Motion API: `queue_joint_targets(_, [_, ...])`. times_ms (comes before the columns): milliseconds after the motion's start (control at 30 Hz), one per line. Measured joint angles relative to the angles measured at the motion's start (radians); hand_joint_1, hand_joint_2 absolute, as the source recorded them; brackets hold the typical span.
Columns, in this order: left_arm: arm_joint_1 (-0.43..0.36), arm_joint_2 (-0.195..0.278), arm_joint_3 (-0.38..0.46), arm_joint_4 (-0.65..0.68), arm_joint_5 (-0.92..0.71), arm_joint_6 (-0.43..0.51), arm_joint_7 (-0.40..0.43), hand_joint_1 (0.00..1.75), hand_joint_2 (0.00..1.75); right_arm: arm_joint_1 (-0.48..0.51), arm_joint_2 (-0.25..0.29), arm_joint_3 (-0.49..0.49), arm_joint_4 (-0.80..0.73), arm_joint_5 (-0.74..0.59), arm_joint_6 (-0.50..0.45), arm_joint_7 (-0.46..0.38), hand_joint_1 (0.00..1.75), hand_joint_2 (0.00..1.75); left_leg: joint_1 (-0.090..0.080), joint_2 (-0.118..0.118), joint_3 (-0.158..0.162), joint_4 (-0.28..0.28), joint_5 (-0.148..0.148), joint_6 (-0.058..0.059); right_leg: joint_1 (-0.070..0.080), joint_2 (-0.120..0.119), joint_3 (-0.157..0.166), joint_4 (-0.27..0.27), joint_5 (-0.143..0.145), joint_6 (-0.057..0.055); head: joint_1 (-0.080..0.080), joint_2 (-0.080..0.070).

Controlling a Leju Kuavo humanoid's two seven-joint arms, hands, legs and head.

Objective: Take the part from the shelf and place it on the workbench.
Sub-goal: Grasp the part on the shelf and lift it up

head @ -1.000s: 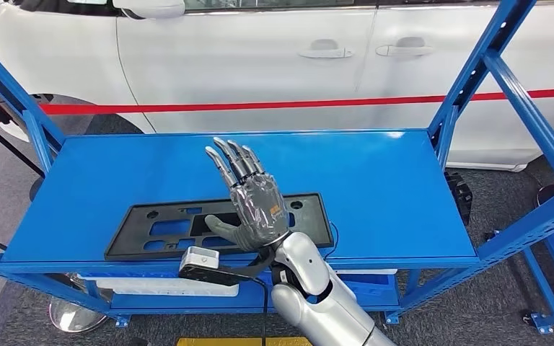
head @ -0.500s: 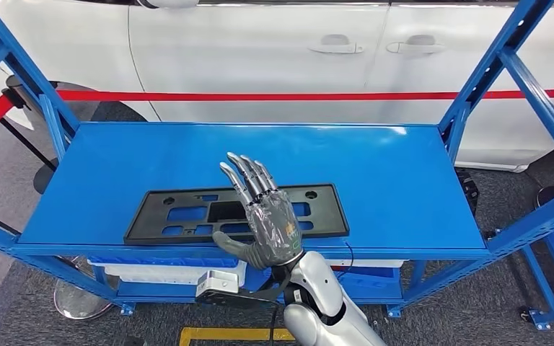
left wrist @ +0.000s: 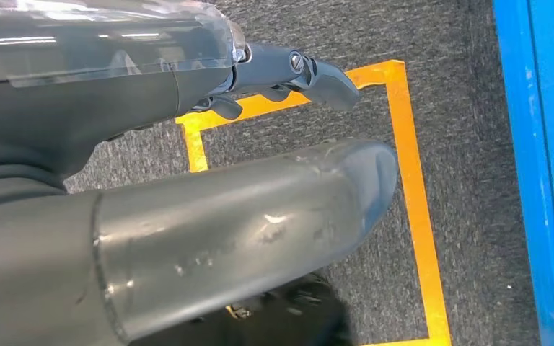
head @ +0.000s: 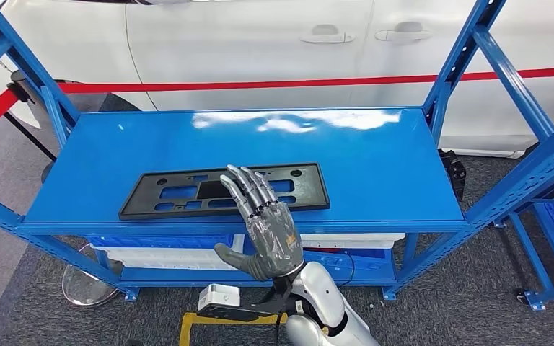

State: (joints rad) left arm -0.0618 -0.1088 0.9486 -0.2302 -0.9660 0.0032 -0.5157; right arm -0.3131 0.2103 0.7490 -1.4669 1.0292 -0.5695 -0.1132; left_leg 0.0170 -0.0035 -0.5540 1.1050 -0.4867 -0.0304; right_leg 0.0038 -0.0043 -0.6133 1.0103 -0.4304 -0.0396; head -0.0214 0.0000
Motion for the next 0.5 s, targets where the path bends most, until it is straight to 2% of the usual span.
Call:
queue_joint_targets(33, [-0.002,0.001,0.0,0.0,-0.003,-0.001,0.0,0.0,0.0,-0.001,0.0,0.003,0.008,0.019,0.006,0.006,0.0,1.75,-0.002,0.0,0.04,-0.063,-0.005,0.006,0.001,-0.001,-0.002,0.002,0.004,0.005,0.0,0.0])
queue_joint_targets(67, [-0.004,0.002,0.0,0.0,-0.008,-0.001,0.0,0.0,0.0,-0.002,0.0,0.007,0.021,0.041,0.011,0.014,0.0,1.75,-0.005,0.0,0.062,-0.101,-0.014,0.012,0.001,-0.001,-0.003,0.002,0.008,0.01,0.0,0.0])
queue_joint_targets(100, [-0.006,0.002,0.001,0.0,-0.013,-0.002,0.0,0.0,0.0,-0.006,0.001,0.012,0.042,0.064,0.015,0.023,0.0,1.75,-0.009,0.0,0.068,-0.116,-0.019,0.017,0.001,-0.002,-0.003,0.002,0.013,0.017,0.0,0.0])
queue_joint_targets(167, [-0.01,0.0,0.001,0.0,-0.025,-0.003,0.004,0.0,0.0,-0.016,0.007,0.021,0.107,0.115,0.018,0.042,0.0,1.75,-0.006,0.001,0.065,-0.126,-0.009,0.033,0.0,-0.002,-0.007,0.006,0.015,0.03,0.0,0.0])
queue_joint_targets(200, [-0.012,0.0,0.001,0.0,-0.031,-0.004,0.008,0.0,0.0,-0.024,0.011,0.026,0.148,0.142,0.016,0.051,0.0,1.75,-0.004,0.002,0.064,-0.131,-0.001,0.042,-0.001,-0.001,-0.016,0.023,0.0,0.035,0.002,0.0])
queue_joint_targets(267, [-0.017,-0.002,0.001,0.0,-0.038,-0.006,0.013,0.0,0.0,-0.04,0.022,0.035,0.233,0.188,0.001,0.068,0.0,1.75,-0.001,0.004,0.055,-0.135,0.012,0.053,-0.004,0.002,-0.058,0.117,-0.063,0.044,0.006,0.0])
queue_joint_targets(300, [-0.019,-0.002,0.001,0.0,-0.04,-0.008,0.016,0.0,0.0,-0.046,0.027,0.04,0.279,0.207,-0.01,0.077,0.0,1.75,-0.001,0.005,0.048,-0.134,0.017,0.055,-0.006,0.003,-0.088,0.187,-0.1,0.047,0.008,0.0])
queue_joint_targets(333, [-0.02,-0.002,0.001,0.0,-0.043,-0.009,0.018,0.0,0.0,-0.051,0.032,0.043,0.322,0.222,-0.023,0.084,0.0,1.75,-0.001,0.005,0.043,-0.132,0.02,0.054,-0.009,0.003,-0.113,0.248,-0.125,0.05,0.01,0.0])
queue_joint_targets(367, [-0.02,-0.002,0.001,0.0,-0.047,-0.009,0.019,0.0,0.0,-0.055,0.037,0.046,0.366,0.237,-0.038,0.093,0.0,1.75,-0.001,0.005,0.038,-0.13,0.022,0.053,-0.011,0.003,-0.124,0.282,-0.133,0.053,0.01,0.0])
queue_joint_targets(400, [-0.02,-0.003,0.001,0.0,-0.05,-0.01,0.02,0.0,0.0,-0.06,0.043,0.047,0.405,0.251,-0.053,0.101,0.0,1.75,-0.001,0.004,0.035,-0.127,0.023,0.052,-0.013,0.003,-0.115,0.276,-0.12,0.054,0.011,0.0])
queue_joint_targets(433, [-0.02,-0.004,0.001,0.0,-0.054,-0.01,0.021,0.0,0.0,-0.067,0.05,0.048,0.444,0.265,-0.069,0.111,0.0,1.75,0.0,0.004,0.033,-0.124,0.023,0.05,-0.015,0.002,-0.086,0.229,-0.092,0.054,0.012,0.0])
queue_joint_targets(500, [-0.022,-0.008,0.001,0.0,-0.059,-0.01,0.021,0.0,0.0,-0.083,0.066,0.048,0.513,0.289,-0.098,0.127,0.0,1.75,-0.002,0.003,0.03,-0.115,0.018,0.042,-0.016,0.002,-0.008,0.089,-0.038,0.048,0.013,0.0])
